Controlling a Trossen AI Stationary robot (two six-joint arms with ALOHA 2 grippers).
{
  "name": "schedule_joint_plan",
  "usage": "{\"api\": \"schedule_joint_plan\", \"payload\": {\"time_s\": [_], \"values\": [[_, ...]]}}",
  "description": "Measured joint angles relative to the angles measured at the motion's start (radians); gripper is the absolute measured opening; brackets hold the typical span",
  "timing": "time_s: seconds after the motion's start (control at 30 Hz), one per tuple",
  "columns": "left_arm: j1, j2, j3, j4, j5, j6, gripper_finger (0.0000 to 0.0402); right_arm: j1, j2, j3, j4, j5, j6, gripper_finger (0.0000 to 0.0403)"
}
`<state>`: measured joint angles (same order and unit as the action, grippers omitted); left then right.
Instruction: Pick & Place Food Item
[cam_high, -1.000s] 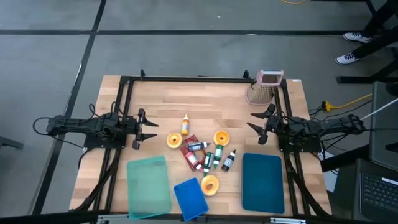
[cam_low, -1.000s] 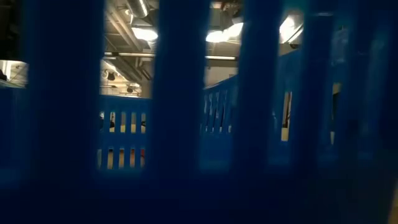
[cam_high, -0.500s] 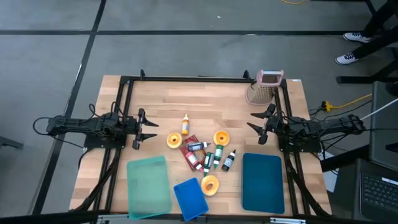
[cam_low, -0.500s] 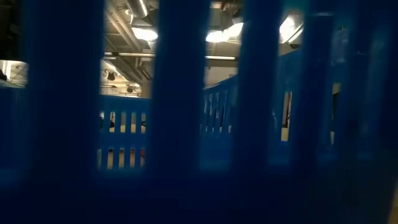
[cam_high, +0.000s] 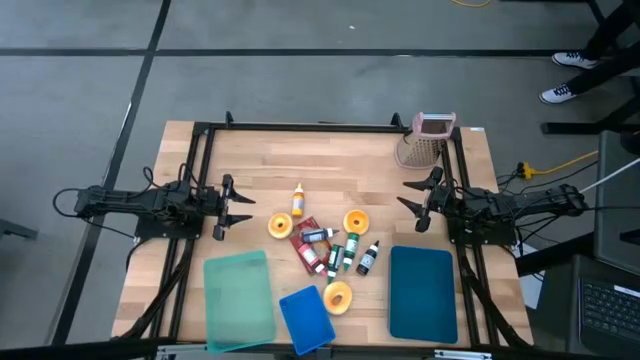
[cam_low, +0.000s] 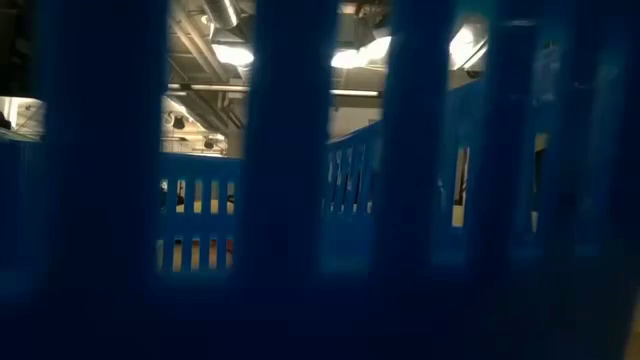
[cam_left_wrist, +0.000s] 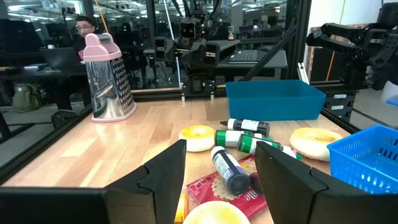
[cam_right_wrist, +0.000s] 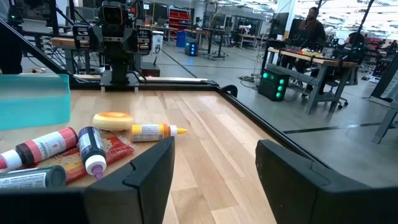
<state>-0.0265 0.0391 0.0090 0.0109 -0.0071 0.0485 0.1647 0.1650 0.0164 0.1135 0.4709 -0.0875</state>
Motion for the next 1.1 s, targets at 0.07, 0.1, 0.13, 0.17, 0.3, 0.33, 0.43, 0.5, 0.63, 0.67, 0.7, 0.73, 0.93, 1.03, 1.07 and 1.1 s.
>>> {"api": "schedule_joint_plan", "payload": {"time_s": [0.07, 0.1, 0.13, 0.17, 0.3, 0.33, 0.43, 0.5, 0.63, 0.67, 0.7, 0.73, 0.93, 1.03, 1.07, 1.1], "values": [[0.002, 0.000, 0.000, 0.002, -0.006, 0.110, 0.0189, 0.000, 0.000, 0.000, 0.005, 0.000, 0.000, 0.0222], [0.003, 0.000, 0.000, 0.006, -0.011, 0.183, 0.0189, 0.000, 0.000, 0.000, 0.006, 0.000, 0.000, 0.0222], [0.003, 0.000, 0.000, 0.010, -0.018, 0.247, 0.0189, 0.000, 0.000, 0.000, 0.005, 0.000, 0.000, 0.0222], [0.003, 0.000, 0.000, 0.013, -0.021, 0.302, 0.0189, 0.000, 0.000, 0.000, 0.007, -0.001, 0.000, 0.0222], [0.003, 0.000, 0.000, 0.019, -0.097, 0.493, 0.0189, 0.001, 0.000, 0.000, 0.020, 0.019, 0.000, 0.0222], [0.003, 0.000, 0.000, 0.024, -0.117, 0.550, 0.0189, 0.000, 0.000, 0.000, 0.021, 0.052, 0.007, 0.0222], [0.003, 0.000, 0.000, 0.033, -0.144, 0.689, 0.0189, 0.000, 0.000, 0.000, 0.021, 0.115, 0.067, 0.0222], [0.003, 0.000, 0.000, 0.036, -0.163, 0.758, 0.0189, 0.000, 0.000, 0.000, 0.020, 0.120, 0.080, 0.0222], [0.003, 0.000, 0.000, 0.048, -0.171, 0.788, 0.0189, 0.000, 0.000, 0.000, 0.021, 0.112, 0.114, 0.0222], [0.002, 0.000, 0.000, 0.047, -0.160, 0.758, 0.0189, 0.000, 0.000, 0.000, 0.027, 0.100, 0.141, 0.0222], [0.002, 0.000, 0.000, 0.048, -0.151, 0.728, 0.0189, 0.000, 0.000, 0.000, 0.041, 0.079, 0.169, 0.0222], [0.002, 0.000, 0.000, 0.048, -0.150, 0.706, 0.0189, 0.000, 0.000, 0.000, 0.061, 0.055, 0.198, 0.0222], [0.002, 0.000, 0.000, 0.053, -0.069, 0.559, 0.0189, 0.000, 0.000, 0.000, 0.166, -0.012, 0.241, 0.0222], [0.002, 0.000, 0.000, 0.069, -0.064, 0.432, 0.0189, 0.000, 0.000, 0.000, 0.188, 0.038, 0.236, 0.0222], [0.002, 0.000, 0.000, 0.073, -0.075, 0.384, 0.0189, 0.000, 0.000, 0.000, 0.188, 0.042, 0.236, 0.0222], [0.002, 0.000, 0.000, 0.070, -0.079, 0.337, 0.0189, 0.000, 0.000, 0.000, 0.187, 0.042, 0.232, 0.0222]]}}
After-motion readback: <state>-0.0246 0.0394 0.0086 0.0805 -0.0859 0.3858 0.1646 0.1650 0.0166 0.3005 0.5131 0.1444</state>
